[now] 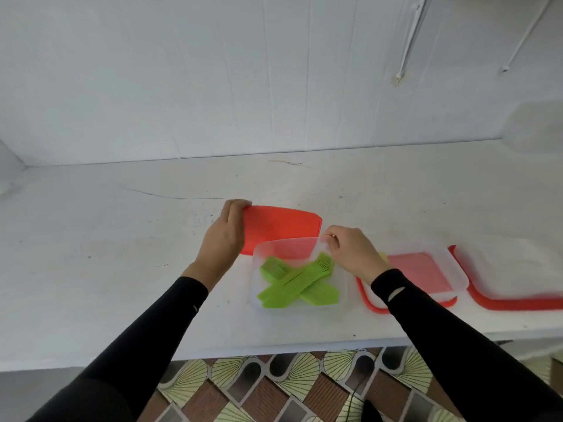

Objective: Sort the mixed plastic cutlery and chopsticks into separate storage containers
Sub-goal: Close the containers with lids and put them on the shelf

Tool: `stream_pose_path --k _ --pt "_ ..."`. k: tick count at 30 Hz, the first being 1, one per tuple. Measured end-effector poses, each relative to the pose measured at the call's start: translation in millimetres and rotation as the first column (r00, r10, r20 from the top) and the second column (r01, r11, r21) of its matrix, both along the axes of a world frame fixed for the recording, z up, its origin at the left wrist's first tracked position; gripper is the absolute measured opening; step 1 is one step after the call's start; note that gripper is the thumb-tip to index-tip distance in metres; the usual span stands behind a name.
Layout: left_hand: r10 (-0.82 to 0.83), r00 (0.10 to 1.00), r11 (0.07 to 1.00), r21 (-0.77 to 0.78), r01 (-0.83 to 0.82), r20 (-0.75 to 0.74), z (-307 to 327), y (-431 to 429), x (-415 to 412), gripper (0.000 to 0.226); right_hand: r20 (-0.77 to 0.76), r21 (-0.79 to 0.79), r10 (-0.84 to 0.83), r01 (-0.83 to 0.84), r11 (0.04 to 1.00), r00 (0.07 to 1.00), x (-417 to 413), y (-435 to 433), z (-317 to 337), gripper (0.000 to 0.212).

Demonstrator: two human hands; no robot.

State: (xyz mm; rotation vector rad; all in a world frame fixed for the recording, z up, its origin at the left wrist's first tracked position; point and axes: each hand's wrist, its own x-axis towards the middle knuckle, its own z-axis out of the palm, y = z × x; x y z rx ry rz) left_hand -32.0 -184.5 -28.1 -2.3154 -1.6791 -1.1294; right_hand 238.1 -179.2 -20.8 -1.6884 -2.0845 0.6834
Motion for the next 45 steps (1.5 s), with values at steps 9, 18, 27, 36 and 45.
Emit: stream_pose_path --k 9,18,27,36,45 --pt "-0.428 0.886 0.904 -0.069 0.423 -0.179 -31.7 -69.1 -8.0 0.030 -0.087 -0.141 -0.135 0.122 0.982 0.987 -8.9 -9.3 -3.7 0.035" --pt "-0.287 0.913 0.917 -0.192 0.349 0.290 -38.0 -87.0 2.0 0.037 -0.420 -0.285 -0.189 0.068 0.956 0.888 -21.8 -42.3 -24.4 0.051" --pt "0.403 0.492 0.701 -0.606 0.377 0.772 -14.0 -75.3 46.5 0.052 -0.564 -0.207 -0.274 0.187 0.960 0.779 -25.0 -52.4 -29.3 0.051" --pt "0.326 0.647 0.756 -0.601 0.258 0.689 -9.7 -80.3 51.2 0.045 -0.626 -0.271 -0.349 0.225 0.936 0.698 -32.8 -100.7 -34.6 0.054" --pt "0.361 0.645 0.734 -0.631 0.249 0.674 -19.4 -76.1 50.7 0.044 -0.626 -0.270 -0.330 0.201 0.942 0.706 -28.1 -109.9 -37.9 0.056"
